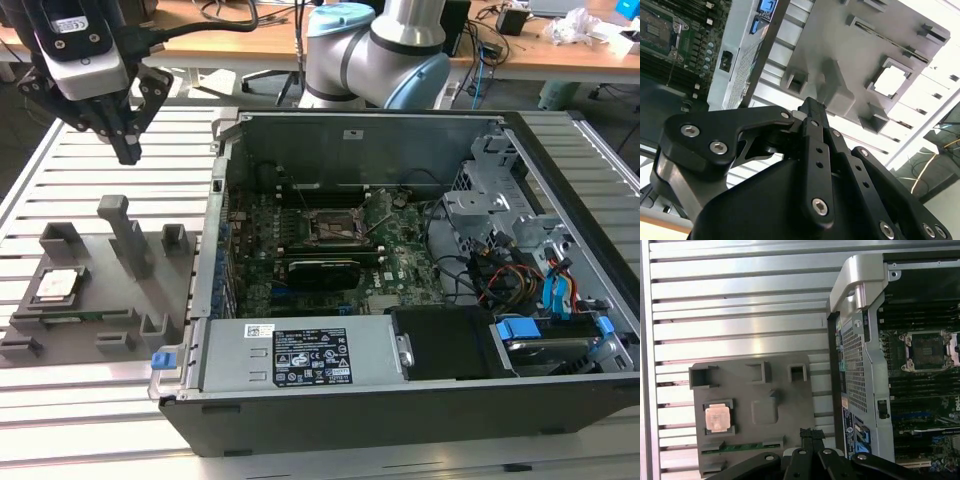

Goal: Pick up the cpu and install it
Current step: 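Reach for the cpu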

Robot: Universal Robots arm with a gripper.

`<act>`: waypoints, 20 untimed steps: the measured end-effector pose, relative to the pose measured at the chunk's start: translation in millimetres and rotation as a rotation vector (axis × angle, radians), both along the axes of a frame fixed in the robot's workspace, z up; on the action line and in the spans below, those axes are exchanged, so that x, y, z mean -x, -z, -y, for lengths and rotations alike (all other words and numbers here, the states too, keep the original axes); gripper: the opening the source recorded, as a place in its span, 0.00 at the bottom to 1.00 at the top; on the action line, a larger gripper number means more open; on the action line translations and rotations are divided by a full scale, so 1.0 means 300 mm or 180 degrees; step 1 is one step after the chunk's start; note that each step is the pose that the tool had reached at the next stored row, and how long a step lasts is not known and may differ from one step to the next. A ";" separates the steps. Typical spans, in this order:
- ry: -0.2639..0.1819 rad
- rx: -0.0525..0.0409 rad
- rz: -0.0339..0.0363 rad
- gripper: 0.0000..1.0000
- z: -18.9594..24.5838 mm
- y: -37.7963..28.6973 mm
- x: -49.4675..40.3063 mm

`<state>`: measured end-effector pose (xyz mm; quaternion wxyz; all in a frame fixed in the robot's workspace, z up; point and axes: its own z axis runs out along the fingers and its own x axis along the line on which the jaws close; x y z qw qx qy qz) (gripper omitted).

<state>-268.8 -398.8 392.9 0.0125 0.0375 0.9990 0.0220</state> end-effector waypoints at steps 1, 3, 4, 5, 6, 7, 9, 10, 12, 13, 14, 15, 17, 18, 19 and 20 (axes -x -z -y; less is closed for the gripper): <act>0.0000 0.0000 0.0000 0.11 0.000 0.000 0.003; 0.0000 0.0000 0.0000 0.11 0.000 0.000 0.009; 0.0000 0.0000 0.0000 0.11 0.000 0.000 0.012; 0.0000 0.0000 0.0000 0.11 0.000 0.000 0.017; 0.0000 0.0000 0.0000 0.11 0.000 0.000 0.022; 0.0000 0.0000 0.0000 0.11 0.000 0.000 0.025; 0.0000 0.0000 0.0000 0.11 0.000 0.000 0.035; 0.0000 0.0000 0.0000 0.11 0.000 0.000 0.041; 0.0000 0.0000 0.0000 0.11 0.000 0.001 0.056; 0.0000 0.0000 0.0000 0.11 0.000 0.001 0.065; 0.0000 0.0000 0.0000 0.11 0.000 0.001 0.074; 0.0000 0.0000 0.0000 0.11 0.000 0.001 0.079; 0.0000 0.0005 0.0000 0.11 0.000 0.001 0.088; 0.0000 0.0006 0.0000 0.11 0.000 0.001 0.093; 0.0000 0.0006 0.0000 0.11 0.000 0.001 0.099; 0.0000 0.0006 0.0000 0.11 0.000 0.001 0.110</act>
